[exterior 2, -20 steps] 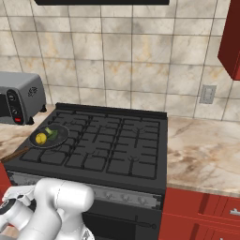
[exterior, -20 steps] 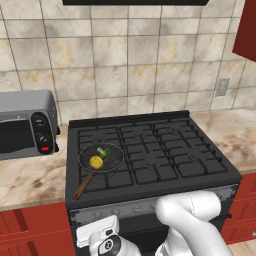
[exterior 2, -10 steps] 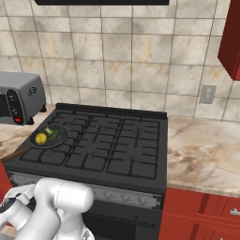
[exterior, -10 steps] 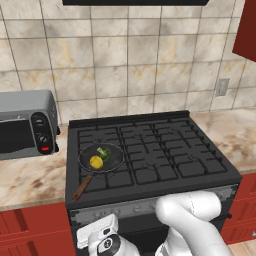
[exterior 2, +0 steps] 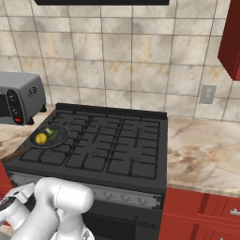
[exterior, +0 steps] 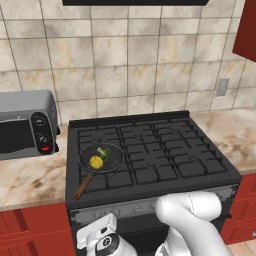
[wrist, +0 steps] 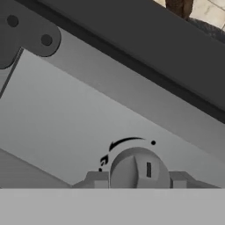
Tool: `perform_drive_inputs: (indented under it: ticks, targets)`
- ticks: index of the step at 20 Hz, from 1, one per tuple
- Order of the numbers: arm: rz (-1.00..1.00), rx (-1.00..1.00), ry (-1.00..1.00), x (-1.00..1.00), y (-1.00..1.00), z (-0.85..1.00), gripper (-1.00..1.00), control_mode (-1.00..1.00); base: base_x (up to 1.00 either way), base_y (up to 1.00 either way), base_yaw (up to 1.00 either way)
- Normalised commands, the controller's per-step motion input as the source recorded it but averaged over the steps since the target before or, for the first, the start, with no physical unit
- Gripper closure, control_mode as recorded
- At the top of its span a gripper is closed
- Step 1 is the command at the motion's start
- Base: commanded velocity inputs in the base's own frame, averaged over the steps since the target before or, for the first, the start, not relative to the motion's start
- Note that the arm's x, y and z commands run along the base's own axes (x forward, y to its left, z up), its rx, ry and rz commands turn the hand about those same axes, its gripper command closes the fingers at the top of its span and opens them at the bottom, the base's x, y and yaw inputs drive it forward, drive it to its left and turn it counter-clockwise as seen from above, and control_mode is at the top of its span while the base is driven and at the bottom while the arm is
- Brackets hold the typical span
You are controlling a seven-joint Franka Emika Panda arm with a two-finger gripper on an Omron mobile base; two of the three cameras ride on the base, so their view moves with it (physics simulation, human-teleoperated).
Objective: Put the lemon and broccoli in the pan. Then turn on the front left burner and set the heat to medium.
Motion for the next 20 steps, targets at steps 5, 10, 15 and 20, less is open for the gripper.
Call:
perform_drive_inputs:
  ticks: [5,10,15,20]
  targets:
    - [0.0,-0.36,0.0,0.0,0.0,-0.09,1.0,-1.0,0.0,0.0,0.0]
    - [0.0,-0.38,0.0,0.0,-0.01,-0.04,1.0,-1.0,0.0,0.0,0.0]
    - [0.0,-0.4,0.0,0.0,-0.05,-0.08,1.0,-1.0,0.0,0.0,0.0]
    - [0.0,-0.37,0.0,0.0,-0.06,-0.15,1.0,-1.0,0.0,0.0,0.0]
